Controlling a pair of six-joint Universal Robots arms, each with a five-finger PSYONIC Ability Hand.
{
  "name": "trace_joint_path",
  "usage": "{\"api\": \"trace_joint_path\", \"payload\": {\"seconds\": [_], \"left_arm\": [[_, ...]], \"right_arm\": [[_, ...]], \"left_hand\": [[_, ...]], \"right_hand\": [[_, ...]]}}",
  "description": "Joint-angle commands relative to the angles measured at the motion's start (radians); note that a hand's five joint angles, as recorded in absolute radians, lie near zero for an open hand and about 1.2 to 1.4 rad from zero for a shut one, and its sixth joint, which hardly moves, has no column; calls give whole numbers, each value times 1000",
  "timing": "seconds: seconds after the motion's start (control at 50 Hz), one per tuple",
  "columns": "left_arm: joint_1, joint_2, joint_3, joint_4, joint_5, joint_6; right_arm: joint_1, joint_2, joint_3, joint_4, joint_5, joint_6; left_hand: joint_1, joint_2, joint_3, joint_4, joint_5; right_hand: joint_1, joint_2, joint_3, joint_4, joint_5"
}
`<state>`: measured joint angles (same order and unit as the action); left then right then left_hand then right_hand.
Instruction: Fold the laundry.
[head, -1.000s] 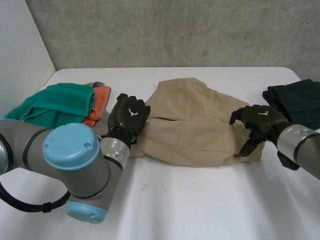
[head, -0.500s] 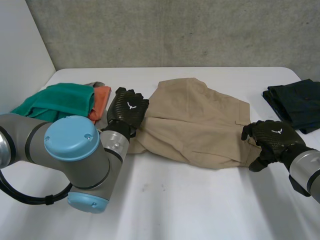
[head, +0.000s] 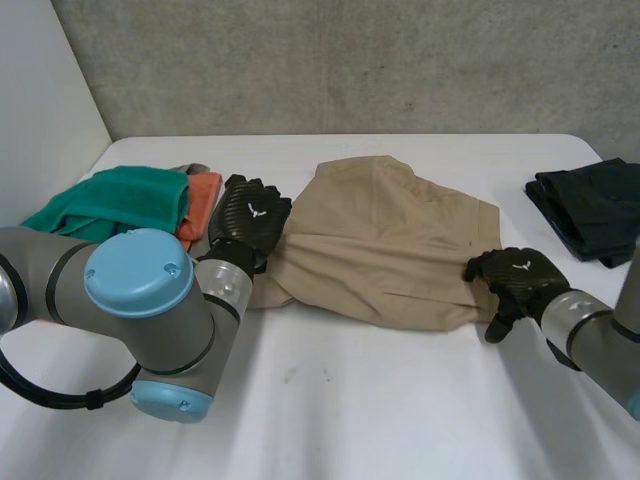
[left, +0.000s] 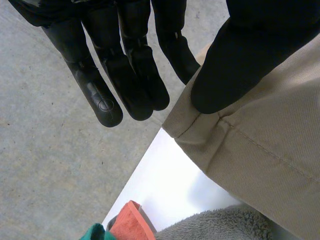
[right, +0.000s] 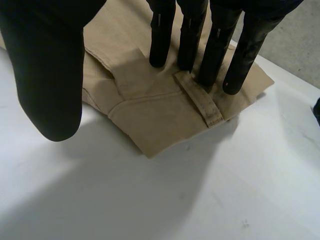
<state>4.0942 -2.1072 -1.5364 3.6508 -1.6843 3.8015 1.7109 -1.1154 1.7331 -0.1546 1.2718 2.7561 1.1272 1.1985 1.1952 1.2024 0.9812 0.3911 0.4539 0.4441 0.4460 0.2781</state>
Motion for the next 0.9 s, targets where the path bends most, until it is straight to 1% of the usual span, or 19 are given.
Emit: {"api": "trace_joint_path", "payload": {"seconds": [0.02,0.1,0.18,0.26,0.28,0.4,0.48,0.5,0.52,0.58,0.6,0.64,0.66,0.68,0.74,0.82,0.86,0.88,0.9], "left_arm": [[0,0,-5,-2,0,0],[5,3,-13,-5,0,0],[9,4,-14,-21,0,0],[12,6,-14,-41,0,-2],[12,6,-16,-51,0,-3],[11,19,-22,-107,-2,-13],[9,75,-28,-176,-3,-54],[8,105,-31,-214,-3,-68],[8,122,-36,-238,-3,-72],[6,205,-62,-332,0,-85],[6,226,-68,-356,0,-85],[6,262,-76,-397,1,-83],[3,288,-83,-444,3,-83],[0,299,-88,-463,3,-83],[-9,319,-96,-537,8,-89],[-52,300,-94,-583,15,-108],[-60,283,-90,-586,14,-106],[-60,244,-79,-583,12,-100],[-58,216,-71,-580,14,-99]], "right_arm": [[50,89,-107,-3,21,2],[65,130,-153,-2,26,3],[76,163,-190,0,31,3],[79,181,-222,-2,47,2],[82,183,-236,-3,57,0],[72,149,-293,10,63,0],[70,51,-311,82,52,-30],[70,30,-313,114,49,-50],[69,-15,-317,185,40,-109],[70,-70,-333,303,21,-226],[69,-101,-342,385,17,-310],[69,-129,-348,461,17,-393],[69,-144,-352,493,21,-433],[67,-168,-359,565,24,-501],[70,-205,-362,677,27,-570],[79,-198,-354,759,23,-579],[79,-187,-351,764,24,-582],[78,-173,-352,764,26,-584],[78,-122,-365,764,34,-584]], "left_hand": [[269,198,201,194,241],[269,198,201,194,241],[269,198,201,194,241],[269,198,201,194,241],[269,198,201,194,241],[269,198,201,194,241],[269,198,201,194,241],[269,198,201,194,241],[269,198,201,194,241],[269,198,201,194,241],[269,198,201,194,241],[269,198,201,194,241],[269,198,201,194,241],[269,198,201,194,241],[269,198,201,194,241],[269,198,201,194,241],[269,198,201,194,241],[269,198,201,194,241],[269,198,201,194,241]], "right_hand": [[175,112,122,120,114],[225,162,172,170,164],[334,271,281,279,272],[720,657,667,665,659],[1002,940,949,947,941],[1005,942,952,950,944],[1005,942,952,950,944],[1005,942,952,950,944],[1005,942,952,950,944],[1005,942,952,950,944],[1005,942,952,950,944],[1005,942,952,950,944],[1005,942,952,950,944],[1005,942,952,950,944],[1005,942,952,950,944],[1005,942,952,950,944],[1005,942,952,950,944],[1005,942,952,950,944],[1005,942,952,950,944]]}}
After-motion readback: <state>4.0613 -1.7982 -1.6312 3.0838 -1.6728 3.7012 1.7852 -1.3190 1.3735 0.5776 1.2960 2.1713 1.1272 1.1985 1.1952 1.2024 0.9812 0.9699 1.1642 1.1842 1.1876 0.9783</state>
